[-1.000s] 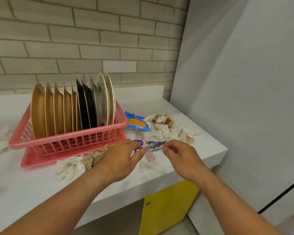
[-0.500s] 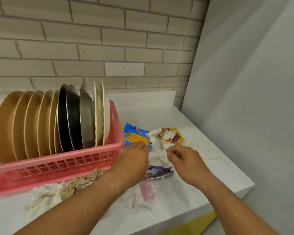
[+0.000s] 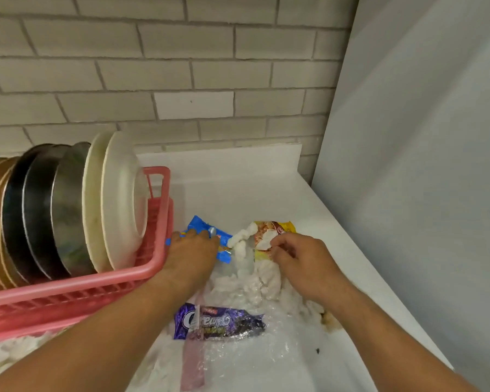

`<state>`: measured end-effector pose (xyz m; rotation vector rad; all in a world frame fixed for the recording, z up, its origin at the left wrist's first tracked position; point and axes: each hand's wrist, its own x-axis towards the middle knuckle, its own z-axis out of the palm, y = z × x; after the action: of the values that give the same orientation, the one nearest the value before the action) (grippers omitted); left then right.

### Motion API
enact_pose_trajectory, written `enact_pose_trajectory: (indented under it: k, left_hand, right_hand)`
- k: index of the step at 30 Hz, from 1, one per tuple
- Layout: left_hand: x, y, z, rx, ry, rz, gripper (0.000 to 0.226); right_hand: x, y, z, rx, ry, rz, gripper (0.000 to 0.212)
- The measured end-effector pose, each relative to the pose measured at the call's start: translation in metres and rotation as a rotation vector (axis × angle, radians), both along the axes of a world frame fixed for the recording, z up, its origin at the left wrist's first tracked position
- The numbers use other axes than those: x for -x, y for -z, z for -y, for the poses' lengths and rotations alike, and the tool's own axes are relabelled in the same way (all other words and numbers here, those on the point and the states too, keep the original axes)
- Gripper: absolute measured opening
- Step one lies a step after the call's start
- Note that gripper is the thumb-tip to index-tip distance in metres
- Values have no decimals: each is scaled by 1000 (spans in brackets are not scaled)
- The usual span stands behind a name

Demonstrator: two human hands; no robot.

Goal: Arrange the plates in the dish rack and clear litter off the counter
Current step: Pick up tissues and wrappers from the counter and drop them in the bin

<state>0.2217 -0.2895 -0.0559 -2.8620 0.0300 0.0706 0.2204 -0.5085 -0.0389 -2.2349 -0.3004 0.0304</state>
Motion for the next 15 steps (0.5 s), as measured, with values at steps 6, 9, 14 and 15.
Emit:
enact_pose_trajectory:
  k: [6,9,14,15]
  left_hand:
    - [-3,-26,6,38,143,206,53]
    - [-8,-44,5,76,210,302,51]
    - [-12,-52,-3,163,279,254,53]
    - [-13,-51,-5,214,278,258,51]
  right_hand:
    - [-35,3,13,212,-2,175,20]
    - [-56,0,11,353,-73,105,31]
    - [-72,11,-16,623,-167,-59,53]
    - [-74,13,-20,656,-170,-61,52]
